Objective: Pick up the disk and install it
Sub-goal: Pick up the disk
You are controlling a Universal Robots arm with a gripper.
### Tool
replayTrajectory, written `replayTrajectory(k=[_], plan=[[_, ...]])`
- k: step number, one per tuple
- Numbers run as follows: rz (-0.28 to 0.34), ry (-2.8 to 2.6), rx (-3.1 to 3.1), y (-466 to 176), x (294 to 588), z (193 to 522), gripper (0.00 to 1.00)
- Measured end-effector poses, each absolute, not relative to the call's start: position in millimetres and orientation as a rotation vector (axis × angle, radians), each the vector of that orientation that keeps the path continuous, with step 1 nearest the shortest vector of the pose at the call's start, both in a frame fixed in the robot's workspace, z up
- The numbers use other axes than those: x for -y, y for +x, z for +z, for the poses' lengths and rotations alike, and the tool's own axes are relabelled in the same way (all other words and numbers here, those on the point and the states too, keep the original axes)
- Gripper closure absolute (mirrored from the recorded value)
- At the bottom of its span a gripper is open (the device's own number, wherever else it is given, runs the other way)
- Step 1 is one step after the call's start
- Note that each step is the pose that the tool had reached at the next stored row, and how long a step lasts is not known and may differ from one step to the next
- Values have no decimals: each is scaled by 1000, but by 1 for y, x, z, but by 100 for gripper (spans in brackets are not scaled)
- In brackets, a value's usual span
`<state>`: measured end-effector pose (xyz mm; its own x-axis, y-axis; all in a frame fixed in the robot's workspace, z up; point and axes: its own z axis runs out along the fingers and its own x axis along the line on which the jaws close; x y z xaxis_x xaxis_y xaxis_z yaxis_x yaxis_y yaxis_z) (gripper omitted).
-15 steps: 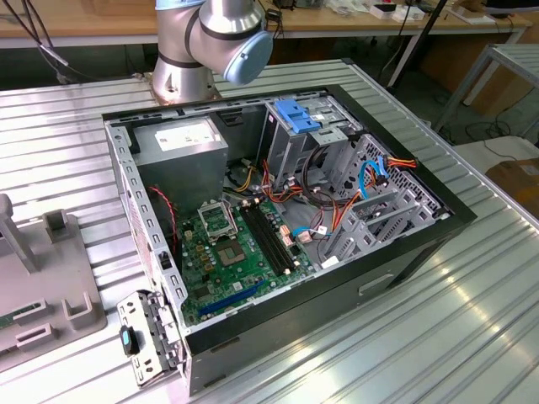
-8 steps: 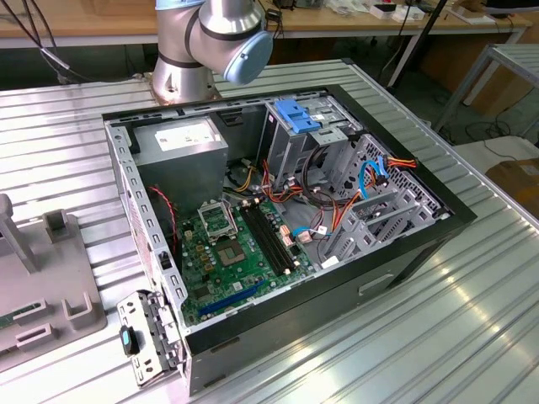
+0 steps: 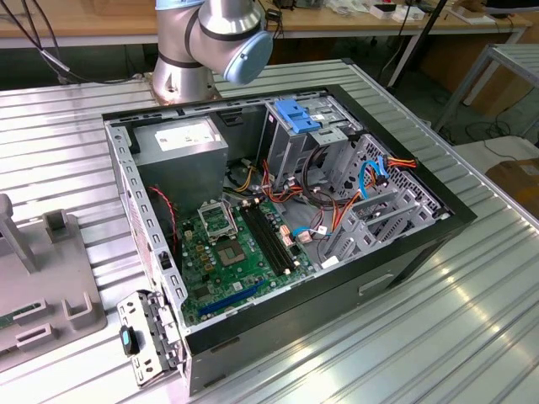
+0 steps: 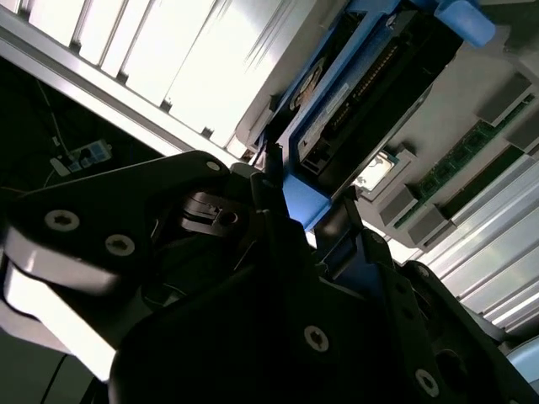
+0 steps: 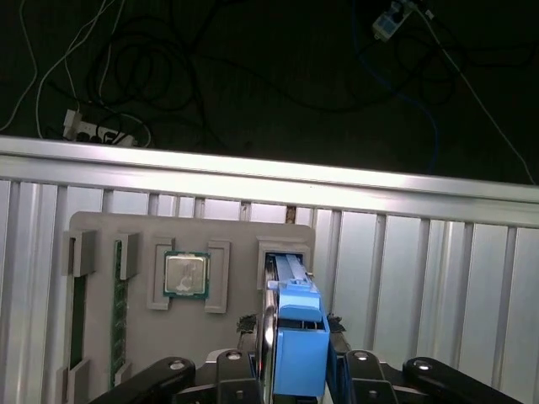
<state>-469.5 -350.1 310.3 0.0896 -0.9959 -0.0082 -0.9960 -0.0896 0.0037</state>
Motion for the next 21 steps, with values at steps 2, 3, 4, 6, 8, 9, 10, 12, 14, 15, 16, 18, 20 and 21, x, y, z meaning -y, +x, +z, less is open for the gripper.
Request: replayTrajectory(k=[2,3,4,6,8,9,10,12,14,15,16,18,20,21], plan=[[13,-2317,-2118,-470,350,310,58],[13,-2317,-2118,-470,350,310,58],[13,-2317,-2118,-470,350,310,58],[13,-2317,-2118,-470,350,310,58],[13,-2317,-2117,-470,350,310,59],[13,-2317,-2118,-470,350,310,63],[13,-2317,-2118,-470,350,310,63],[13,-2317,-2118,-470,350,310,63],[13,-2317,-2117,-470,350,310,63],[13,-2317,-2117,-470,350,310,63],[13,-2317,-2117,-470,350,310,63],[13,-2316,-2118,-470,350,310,63],[13,-2294,-2142,-470,350,310,63],[13,-2279,-2158,-470,350,310,63]])
